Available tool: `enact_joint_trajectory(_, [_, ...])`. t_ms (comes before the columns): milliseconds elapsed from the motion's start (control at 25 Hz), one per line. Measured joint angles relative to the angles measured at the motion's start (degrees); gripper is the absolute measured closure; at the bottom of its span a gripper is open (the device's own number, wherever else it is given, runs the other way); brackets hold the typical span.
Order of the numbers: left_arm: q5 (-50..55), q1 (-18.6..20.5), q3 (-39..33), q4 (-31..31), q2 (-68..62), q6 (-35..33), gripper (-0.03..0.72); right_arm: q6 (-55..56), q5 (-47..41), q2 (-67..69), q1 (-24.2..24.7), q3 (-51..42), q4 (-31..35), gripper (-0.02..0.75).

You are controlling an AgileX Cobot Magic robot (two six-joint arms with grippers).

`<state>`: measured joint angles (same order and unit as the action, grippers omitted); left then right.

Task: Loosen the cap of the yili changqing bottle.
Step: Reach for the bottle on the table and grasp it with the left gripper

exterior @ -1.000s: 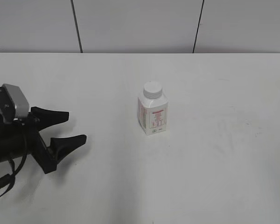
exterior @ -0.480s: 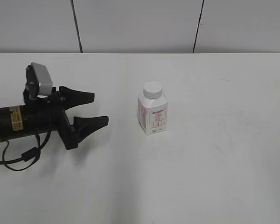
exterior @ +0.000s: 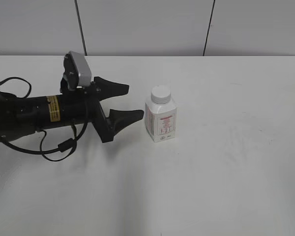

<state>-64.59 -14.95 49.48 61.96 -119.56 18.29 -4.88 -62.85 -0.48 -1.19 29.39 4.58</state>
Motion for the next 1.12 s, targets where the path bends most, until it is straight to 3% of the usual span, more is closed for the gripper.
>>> enact_joint_trajectory(480, [0.35,-3.99,6.84,-3.58,-6.57,0.83,0.133,0.0,0.0,0.0,0.0,0.0,0.0,0.146])
enact_joint_trajectory(1120, [0.97,-6.23,9.28,-4.4,-11.14,2.06,0.132,0.0,0.0,0.0,0.0,0.0,0.0,0.146])
